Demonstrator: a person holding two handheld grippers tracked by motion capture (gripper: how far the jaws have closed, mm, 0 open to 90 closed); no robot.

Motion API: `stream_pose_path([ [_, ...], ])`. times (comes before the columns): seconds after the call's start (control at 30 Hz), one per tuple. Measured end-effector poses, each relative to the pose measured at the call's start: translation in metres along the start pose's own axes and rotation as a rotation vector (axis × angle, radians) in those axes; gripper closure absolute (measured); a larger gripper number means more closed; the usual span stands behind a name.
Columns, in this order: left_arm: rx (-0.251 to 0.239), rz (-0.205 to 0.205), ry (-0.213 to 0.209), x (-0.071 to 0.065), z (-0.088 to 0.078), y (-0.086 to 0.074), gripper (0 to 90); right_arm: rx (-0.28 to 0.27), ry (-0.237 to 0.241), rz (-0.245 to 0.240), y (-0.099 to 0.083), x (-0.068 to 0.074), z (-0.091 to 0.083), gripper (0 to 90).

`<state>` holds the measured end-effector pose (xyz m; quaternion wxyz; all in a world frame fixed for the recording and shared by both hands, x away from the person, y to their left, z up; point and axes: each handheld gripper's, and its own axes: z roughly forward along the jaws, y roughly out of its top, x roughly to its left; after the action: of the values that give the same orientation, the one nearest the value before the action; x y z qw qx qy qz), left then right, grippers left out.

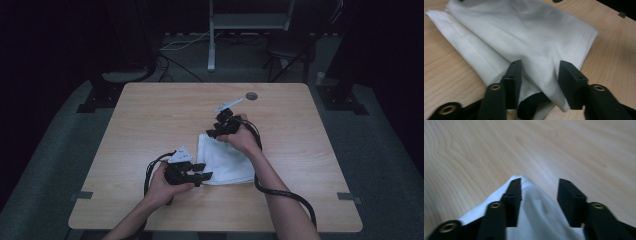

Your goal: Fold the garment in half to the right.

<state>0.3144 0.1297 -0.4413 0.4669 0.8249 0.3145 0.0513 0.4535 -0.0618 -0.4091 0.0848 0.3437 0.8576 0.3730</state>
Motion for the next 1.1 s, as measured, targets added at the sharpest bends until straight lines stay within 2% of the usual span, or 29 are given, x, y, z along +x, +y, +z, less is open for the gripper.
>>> stream_pose_path([
  [0.07, 0.003, 0.005, 0.001, 0.0, 0.001, 0.0, 64.7, 0.031, 0.003, 0.008, -0.003, 0.0, 0.006, 71.9],
  [0.13, 0.003, 0.015, 0.001, -0.001, 0.001, 0.0, 70.2, 0.02, 0.002, 0.023, -0.007, 0.001, 0.008, 82.6],
  [0.2, -0.004, 0.034, 0.009, -0.003, 0.0, 0.002, 74.5, 0.001, 0.005, 0.014, -0.007, 0.002, 0.005, 85.5],
  [0.43, -0.053, 0.053, 0.015, -0.009, -0.008, 0.006, 78.7, -0.115, 0.063, 0.037, 0.004, 0.002, -0.025, 86.2],
  [0.77, -0.148, 0.077, 0.033, -0.016, -0.036, 0.024, 78.8, -0.272, 0.12, 0.069, 0.016, 0.002, -0.06, 86.3],
  [0.97, -0.177, 0.103, 0.041, -0.022, -0.05, 0.028, 78.6, -0.306, 0.136, 0.048, 0.024, 0.01, -0.067, 86.2],
  [1.1, -0.17, 0.111, 0.062, -0.024, -0.058, 0.025, 78.5, -0.304, 0.141, 0.034, 0.028, 0.018, -0.064, 86.2],
])
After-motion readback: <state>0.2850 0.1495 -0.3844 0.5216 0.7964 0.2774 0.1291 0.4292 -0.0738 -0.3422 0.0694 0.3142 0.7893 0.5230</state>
